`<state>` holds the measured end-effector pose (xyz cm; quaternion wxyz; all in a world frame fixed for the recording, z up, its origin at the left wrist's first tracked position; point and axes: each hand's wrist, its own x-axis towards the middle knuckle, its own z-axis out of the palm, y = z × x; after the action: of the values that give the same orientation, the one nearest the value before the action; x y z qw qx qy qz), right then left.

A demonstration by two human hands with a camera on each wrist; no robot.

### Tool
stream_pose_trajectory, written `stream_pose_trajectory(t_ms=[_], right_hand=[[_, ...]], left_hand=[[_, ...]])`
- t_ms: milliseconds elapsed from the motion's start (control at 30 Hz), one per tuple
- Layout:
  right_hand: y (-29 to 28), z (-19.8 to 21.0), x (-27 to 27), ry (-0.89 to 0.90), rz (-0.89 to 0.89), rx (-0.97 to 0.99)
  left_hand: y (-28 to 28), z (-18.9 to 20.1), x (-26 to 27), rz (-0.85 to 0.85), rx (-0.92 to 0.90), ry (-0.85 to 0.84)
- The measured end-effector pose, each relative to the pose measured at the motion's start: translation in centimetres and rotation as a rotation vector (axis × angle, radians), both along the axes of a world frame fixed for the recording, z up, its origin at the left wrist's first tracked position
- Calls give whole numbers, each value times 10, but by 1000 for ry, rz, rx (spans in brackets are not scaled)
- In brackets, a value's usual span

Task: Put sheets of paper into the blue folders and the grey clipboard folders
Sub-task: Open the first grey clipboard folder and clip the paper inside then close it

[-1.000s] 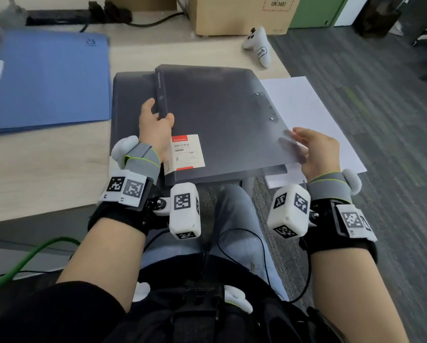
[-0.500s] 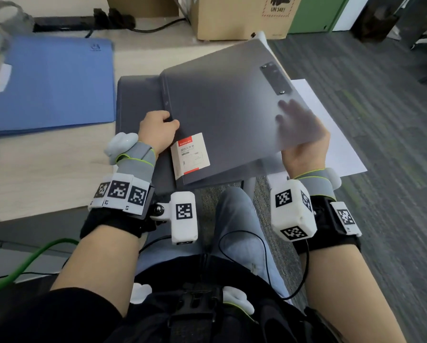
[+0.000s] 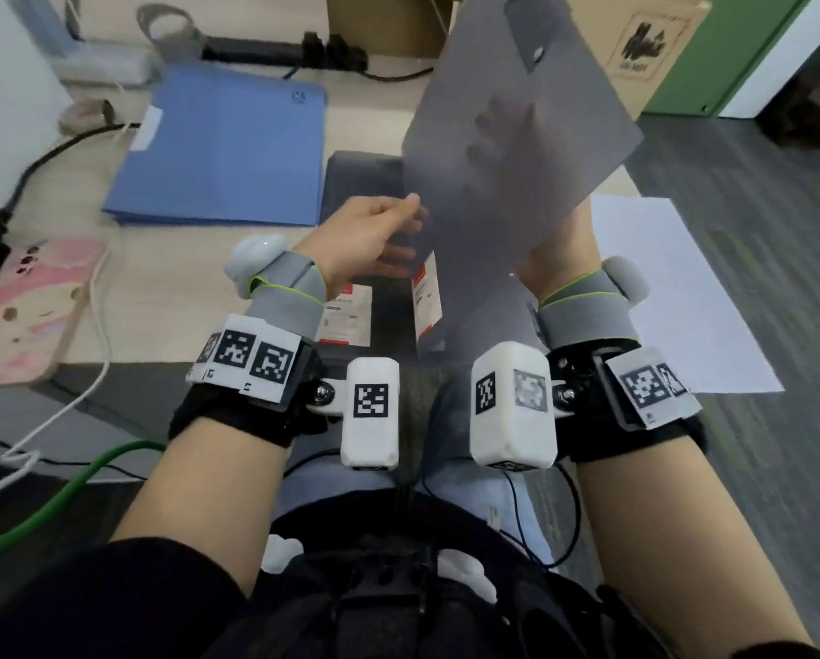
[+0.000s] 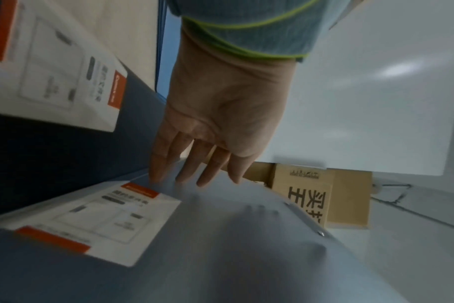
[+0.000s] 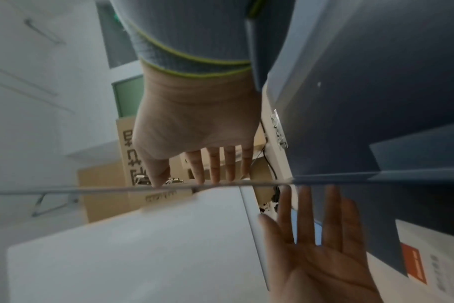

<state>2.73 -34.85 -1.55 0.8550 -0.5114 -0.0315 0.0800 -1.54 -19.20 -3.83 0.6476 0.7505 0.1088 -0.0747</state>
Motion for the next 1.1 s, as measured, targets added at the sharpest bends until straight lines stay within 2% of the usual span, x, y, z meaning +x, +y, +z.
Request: stream_pose_trajectory(t_ms=[67,133,333,467,600,733,800,867,1100], right_hand=[[15,8,-1,-106,58,-224],[38,17,-2,-223,127,-325],[86,17,-5,-349,295,-443],[118,9,-10,-402,377,-585],[136,-2,-13,-390,455,-667],[147,-18,-10,-376,448,-717],[153,-21,-12,-360,465,-755],[155,-24,-12,-338,454,-753],[158,-40,-3,-228,397,-823]], left_hand=[[4,14,-7,-26,-57,-41],[17,27,-13,4,-114,-98],[72,40,-35,133,-198,-247],[103,31,-46,205,-358,-259],[126,20,-54,279,-395,-216],[140,14,-62,469,-281,-181],[143,11,-67,521,-176,-188],[145,6,-68,567,-159,-172],[161,-16,-73,537,-132,-41]])
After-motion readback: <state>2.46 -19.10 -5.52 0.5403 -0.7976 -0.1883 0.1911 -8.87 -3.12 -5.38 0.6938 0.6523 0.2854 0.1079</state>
